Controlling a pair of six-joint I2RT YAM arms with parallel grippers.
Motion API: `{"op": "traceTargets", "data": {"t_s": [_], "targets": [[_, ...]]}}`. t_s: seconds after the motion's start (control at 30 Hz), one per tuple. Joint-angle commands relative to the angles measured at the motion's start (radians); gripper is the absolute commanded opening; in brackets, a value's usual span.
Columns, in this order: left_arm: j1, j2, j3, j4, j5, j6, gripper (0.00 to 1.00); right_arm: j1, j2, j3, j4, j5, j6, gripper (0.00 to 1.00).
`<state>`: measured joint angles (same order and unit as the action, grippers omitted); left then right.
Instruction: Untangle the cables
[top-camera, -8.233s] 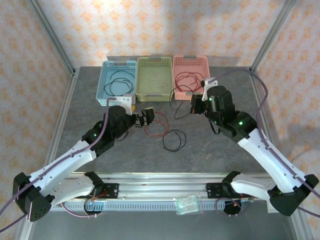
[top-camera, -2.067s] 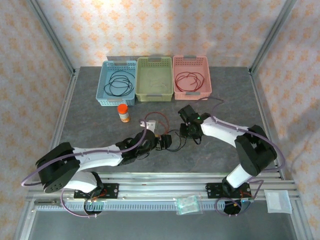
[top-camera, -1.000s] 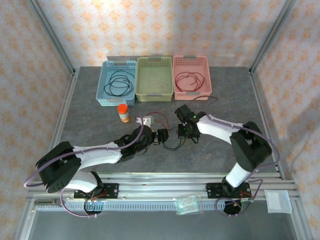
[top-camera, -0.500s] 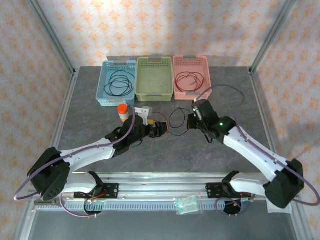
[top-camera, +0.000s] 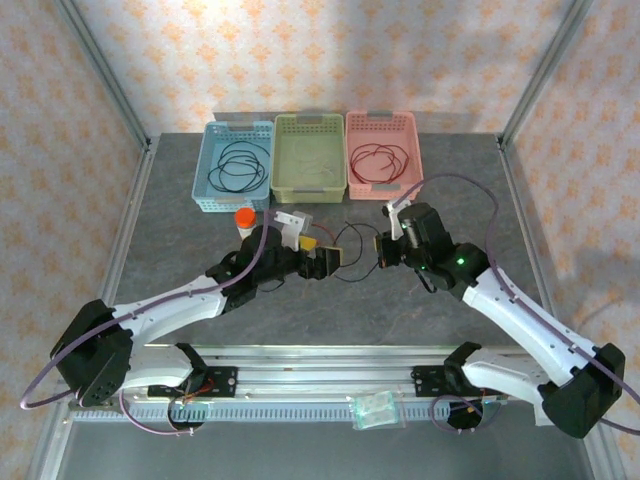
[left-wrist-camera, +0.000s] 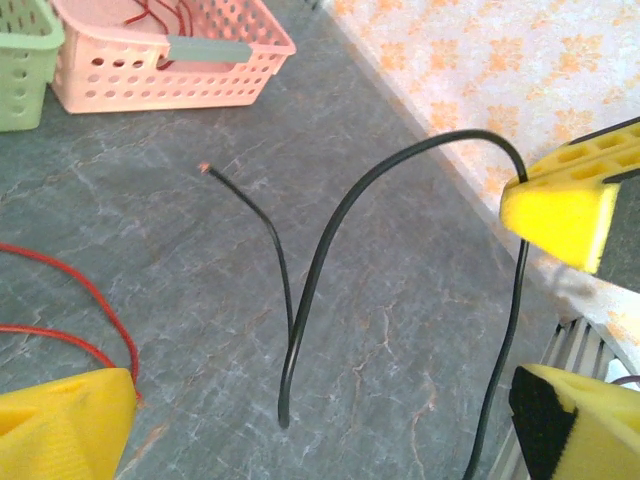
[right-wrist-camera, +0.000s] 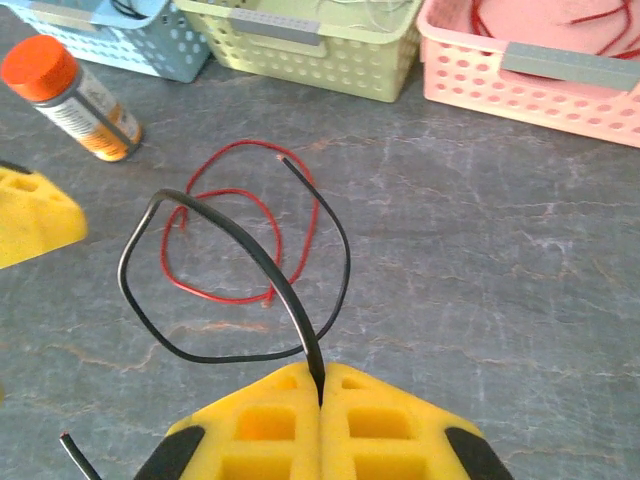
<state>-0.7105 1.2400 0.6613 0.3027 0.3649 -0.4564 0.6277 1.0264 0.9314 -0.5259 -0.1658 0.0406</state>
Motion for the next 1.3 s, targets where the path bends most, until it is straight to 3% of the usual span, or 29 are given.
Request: {"op": "traceTargets", "data": {"t_s": [0.0, 0.13, 0.33, 0.5, 0.67, 0.93, 1.17, 1.2, 1.27], "targets": [[0.009, -0.007, 0.036, -0.024, 0.019, 0.047, 0.95, 0.006, -0.039, 0.020, -0.001, -0.069, -0.040, 0.00], [0.009, 0.003, 0.039, -0.017, 0.030, 0.043, 0.86, 0.006, -0.045, 0.020, 0.001, -0.110, -0.052, 0.00], [0.009, 0.009, 0.038, 0.001, 0.064, 0.044, 0.49, 0.006, -0.038, 0.023, -0.006, -0.100, -0.056, 0.00], [0.009, 0.013, 0.036, 0.007, 0.085, 0.042, 0.31, 0.006, -0.049, 0.027, -0.001, -0.102, -0.054, 0.00], [0.009, 0.016, 0.036, 0.018, 0.095, 0.038, 0.26, 0.006, -0.051, 0.035, 0.001, -0.112, -0.053, 0.00], [0.009, 0.001, 0.052, -0.018, 0.045, 0.028, 0.06, 0.006, -0.049, 0.050, 0.000, -0.105, -0.048, 0.00], [0.009, -0.088, 0.100, -0.085, 0.014, 0.027, 0.00, 0.006, -0.075, 0.054, 0.036, -0.127, -0.016, 0.00], [0.009, -0.105, 0.109, -0.096, 0.005, 0.027, 0.00, 0.006, -0.078, 0.056, 0.053, -0.139, -0.006, 0.06], [0.009, -0.132, 0.128, -0.123, -0.022, 0.029, 0.00, 0.006, -0.084, 0.057, 0.092, -0.161, 0.009, 0.30]]}}
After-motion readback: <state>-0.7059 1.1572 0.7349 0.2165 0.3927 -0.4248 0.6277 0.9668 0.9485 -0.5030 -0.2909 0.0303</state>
